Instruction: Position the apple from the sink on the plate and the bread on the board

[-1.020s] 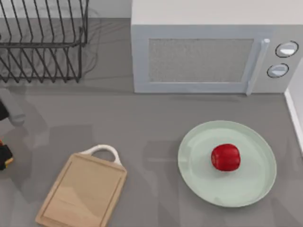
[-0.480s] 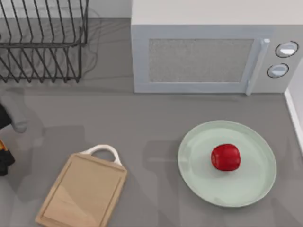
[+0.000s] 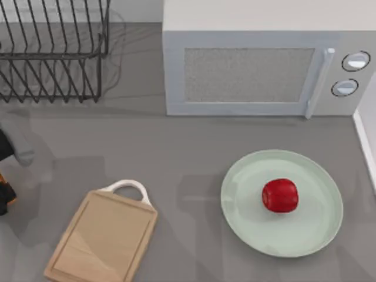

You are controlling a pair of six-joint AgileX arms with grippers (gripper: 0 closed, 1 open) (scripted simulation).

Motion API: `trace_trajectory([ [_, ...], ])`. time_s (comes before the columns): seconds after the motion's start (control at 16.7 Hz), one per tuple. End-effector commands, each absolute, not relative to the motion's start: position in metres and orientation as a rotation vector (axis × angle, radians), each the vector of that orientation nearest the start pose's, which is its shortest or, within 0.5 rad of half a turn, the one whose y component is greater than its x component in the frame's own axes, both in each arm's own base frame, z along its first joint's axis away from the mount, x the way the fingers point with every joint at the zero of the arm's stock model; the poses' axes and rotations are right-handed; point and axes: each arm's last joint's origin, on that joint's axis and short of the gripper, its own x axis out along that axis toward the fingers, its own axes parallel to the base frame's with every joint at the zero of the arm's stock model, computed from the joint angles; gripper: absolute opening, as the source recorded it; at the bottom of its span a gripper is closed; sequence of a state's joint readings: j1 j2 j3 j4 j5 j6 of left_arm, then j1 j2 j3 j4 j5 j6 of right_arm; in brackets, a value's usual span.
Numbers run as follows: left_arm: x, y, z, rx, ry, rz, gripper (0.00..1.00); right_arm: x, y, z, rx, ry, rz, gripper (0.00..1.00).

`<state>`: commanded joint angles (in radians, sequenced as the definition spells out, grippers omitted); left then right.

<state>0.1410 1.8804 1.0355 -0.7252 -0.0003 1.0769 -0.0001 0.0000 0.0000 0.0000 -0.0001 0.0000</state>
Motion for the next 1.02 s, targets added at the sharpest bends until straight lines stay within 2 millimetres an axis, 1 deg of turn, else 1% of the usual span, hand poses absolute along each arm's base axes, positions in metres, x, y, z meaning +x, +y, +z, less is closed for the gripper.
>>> trace_trajectory([
  [0.18, 0.310, 0.046, 0.109, 0.727, 1.446, -0.725, 0.02, 0.106, -0.001, 0.160, 0.000, 0.000, 0.000, 1.00],
  [0.24, 0.310, 0.046, 0.109, 0.727, 1.446, -0.725, 0.00, 0.106, -0.001, 0.160, 0.000, 0.000, 0.000, 1.00],
  [0.66, 0.310, 0.046, 0.109, 0.727, 1.446, -0.725, 0.00, 0.106, -0.001, 0.160, 0.000, 0.000, 0.000, 1.00],
  [0.84, 0.312, 0.045, 0.120, 0.725, 1.433, -0.722, 0.00, 0.106, -0.001, 0.160, 0.000, 0.000, 0.000, 1.00],
  [1.02, 0.316, 0.045, 0.146, 0.729, 1.426, -0.719, 0.00, 0.106, -0.001, 0.160, 0.000, 0.000, 0.000, 1.00],
])
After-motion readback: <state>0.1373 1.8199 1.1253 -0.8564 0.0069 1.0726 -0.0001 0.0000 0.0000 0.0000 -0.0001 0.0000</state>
